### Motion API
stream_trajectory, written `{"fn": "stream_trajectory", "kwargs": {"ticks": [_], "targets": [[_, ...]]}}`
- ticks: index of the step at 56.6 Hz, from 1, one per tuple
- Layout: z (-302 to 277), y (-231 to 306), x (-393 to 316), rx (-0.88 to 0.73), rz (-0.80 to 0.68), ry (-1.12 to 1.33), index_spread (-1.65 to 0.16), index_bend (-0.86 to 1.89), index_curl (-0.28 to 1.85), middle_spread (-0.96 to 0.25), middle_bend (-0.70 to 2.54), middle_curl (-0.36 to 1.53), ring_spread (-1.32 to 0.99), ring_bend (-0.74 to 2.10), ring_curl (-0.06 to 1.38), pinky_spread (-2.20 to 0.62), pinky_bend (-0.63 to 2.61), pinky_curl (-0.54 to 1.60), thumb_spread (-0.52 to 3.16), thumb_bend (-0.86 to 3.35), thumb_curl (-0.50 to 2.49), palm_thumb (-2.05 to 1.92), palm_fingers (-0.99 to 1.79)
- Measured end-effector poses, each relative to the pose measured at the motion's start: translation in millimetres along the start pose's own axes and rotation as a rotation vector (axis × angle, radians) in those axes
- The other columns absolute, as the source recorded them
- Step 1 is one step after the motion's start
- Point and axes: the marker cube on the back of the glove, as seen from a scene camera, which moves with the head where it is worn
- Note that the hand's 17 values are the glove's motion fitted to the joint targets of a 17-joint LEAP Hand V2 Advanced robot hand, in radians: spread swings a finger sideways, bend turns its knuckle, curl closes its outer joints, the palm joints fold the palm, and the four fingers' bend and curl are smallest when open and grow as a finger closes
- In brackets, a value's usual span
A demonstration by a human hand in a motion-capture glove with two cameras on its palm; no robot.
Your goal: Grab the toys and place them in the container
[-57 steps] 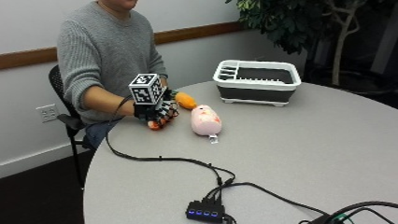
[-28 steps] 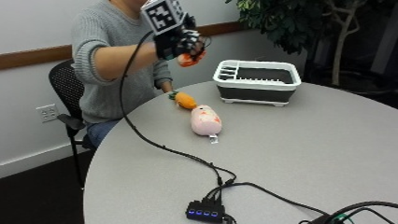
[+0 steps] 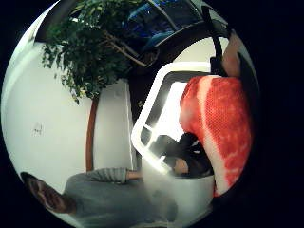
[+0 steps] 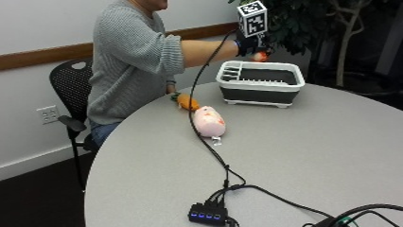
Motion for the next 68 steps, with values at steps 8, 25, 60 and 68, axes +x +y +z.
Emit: {"fn": "stream_trajectory", "kwargs": {"ticks": [8,25,60,68], "targets": [[25.5,-2.6,0.0,-0.040,0.024,0.021,-0.39,0.68,0.98,-0.27,1.01,0.93,-0.58,1.21,0.78,-0.36,1.04,0.55,0.70,0.15,1.14,0.45,0.55],[42.2,28.7,6.0,-0.266,0.051,0.058,-0.40,0.20,0.82,-0.25,0.55,0.75,-0.42,0.86,0.68,-0.13,1.14,0.54,1.06,-0.03,0.95,0.09,-0.29],[-99.4,219.5,179.6,-0.143,0.379,0.192,-0.38,0.15,0.48,-0.19,0.14,0.43,-0.15,0.24,0.43,0.06,0.81,0.38,1.33,-0.01,0.50,0.01,-0.10],[-74.1,241.5,206.9,-0.222,0.478,0.165,-0.38,0.16,0.45,-0.18,0.15,0.39,-0.14,0.23,0.42,0.06,0.82,0.37,1.34,-0.01,0.47,0.02,-0.08]]}}
